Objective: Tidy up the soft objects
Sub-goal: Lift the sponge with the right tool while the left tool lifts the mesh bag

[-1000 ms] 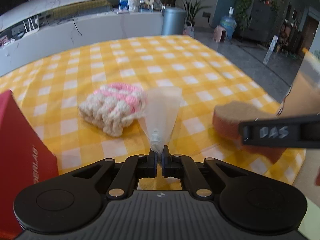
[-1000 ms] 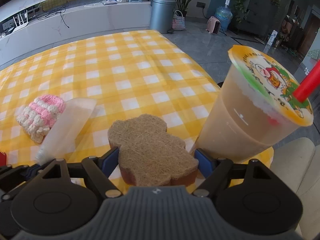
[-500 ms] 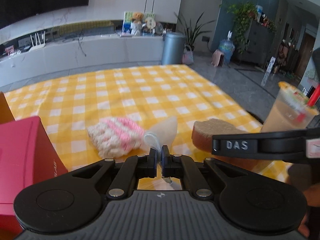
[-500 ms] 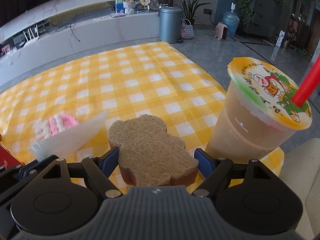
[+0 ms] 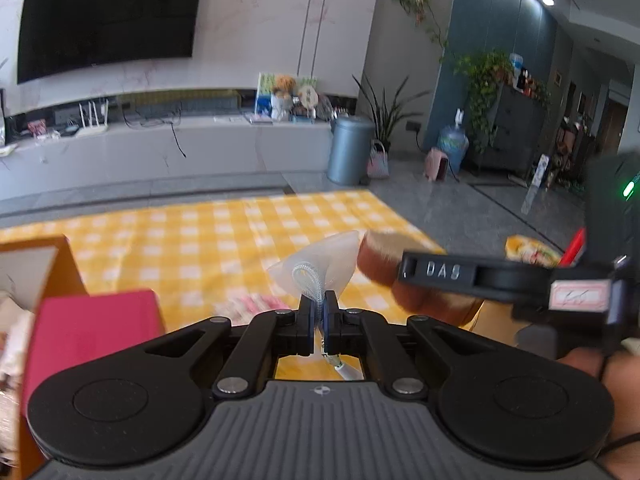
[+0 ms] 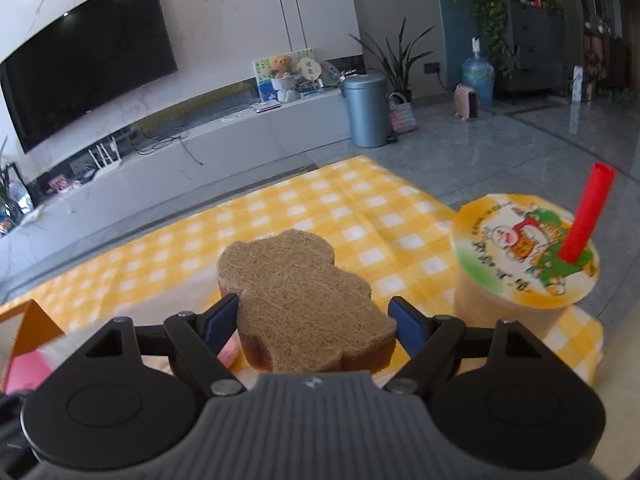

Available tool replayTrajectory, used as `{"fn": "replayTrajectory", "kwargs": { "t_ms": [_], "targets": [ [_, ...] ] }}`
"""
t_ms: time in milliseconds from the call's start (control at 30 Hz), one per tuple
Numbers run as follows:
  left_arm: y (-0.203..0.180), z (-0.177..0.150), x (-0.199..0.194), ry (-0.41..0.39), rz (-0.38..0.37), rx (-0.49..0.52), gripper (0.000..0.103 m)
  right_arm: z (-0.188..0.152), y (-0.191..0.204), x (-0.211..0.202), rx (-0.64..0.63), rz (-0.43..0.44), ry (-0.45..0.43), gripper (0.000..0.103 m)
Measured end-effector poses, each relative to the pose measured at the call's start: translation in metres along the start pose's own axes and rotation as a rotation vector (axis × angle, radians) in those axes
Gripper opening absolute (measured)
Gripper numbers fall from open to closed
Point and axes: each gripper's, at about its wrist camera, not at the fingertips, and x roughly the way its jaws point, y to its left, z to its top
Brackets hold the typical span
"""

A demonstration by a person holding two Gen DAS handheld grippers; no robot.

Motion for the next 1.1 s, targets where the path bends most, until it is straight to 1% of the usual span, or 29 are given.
{"fn": "replayTrajectory", "kwargs": {
  "t_ms": [133, 233, 267, 300, 367, 433, 567, 700, 767, 867, 900, 933, 1000, 1100],
  "targets": [
    [0.011, 0.015, -0.026, -0.032, 0.051, 0.031, 0.004, 0.004, 0.002, -0.006, 0.052, 0.071, -0.017, 0.079],
    [0.027, 0.026, -0.051, -0.048, 0.048, 0.017, 0.004, 0.008, 0.010, -0.014, 0.088, 0.142, -0.016, 0.079],
    [0.033, 0.029, -0.058, -0.052, 0.043, 0.012, 0.004, 0.009, 0.014, -0.017, 0.116, 0.183, -0.012, 0.079],
    [0.039, 0.033, -0.064, -0.050, 0.051, 0.006, 0.004, 0.010, 0.021, -0.022, 0.140, 0.243, -0.020, 0.079],
    [0.050, 0.040, -0.076, -0.061, 0.084, -0.005, 0.004, 0.012, 0.037, -0.033, 0.186, 0.360, -0.058, 0.079],
    [0.060, 0.043, -0.091, -0.075, 0.128, -0.003, 0.004, 0.013, 0.059, -0.044, 0.226, 0.437, -0.071, 0.079],
    [0.083, 0.043, -0.116, -0.095, 0.213, -0.008, 0.004, 0.004, 0.113, -0.062, 0.130, 0.515, -0.078, 0.079],
    [0.114, 0.036, -0.135, -0.105, 0.282, -0.058, 0.004, -0.013, 0.158, -0.073, 0.057, 0.589, -0.047, 0.079],
    [0.135, 0.031, -0.143, -0.108, 0.308, -0.101, 0.004, -0.022, 0.177, -0.076, 0.008, 0.612, -0.040, 0.079],
    [0.168, 0.021, -0.148, -0.120, 0.334, -0.167, 0.004, -0.034, 0.203, -0.078, -0.069, 0.602, -0.061, 0.079],
    [0.178, 0.017, -0.149, -0.120, 0.335, -0.172, 0.004, -0.038, 0.211, -0.077, -0.096, 0.595, -0.067, 0.079],
    [0.187, 0.015, -0.150, -0.111, 0.341, -0.146, 0.004, -0.043, 0.217, -0.076, -0.126, 0.587, -0.068, 0.079],
    [0.202, 0.009, -0.146, -0.115, 0.355, -0.121, 0.004, -0.050, 0.229, -0.067, -0.160, 0.572, -0.039, 0.079],
    [0.234, 0.004, -0.138, -0.086, 0.307, -0.164, 0.004, -0.056, 0.253, -0.048, -0.195, 0.547, 0.031, 0.079]
  ]
}}
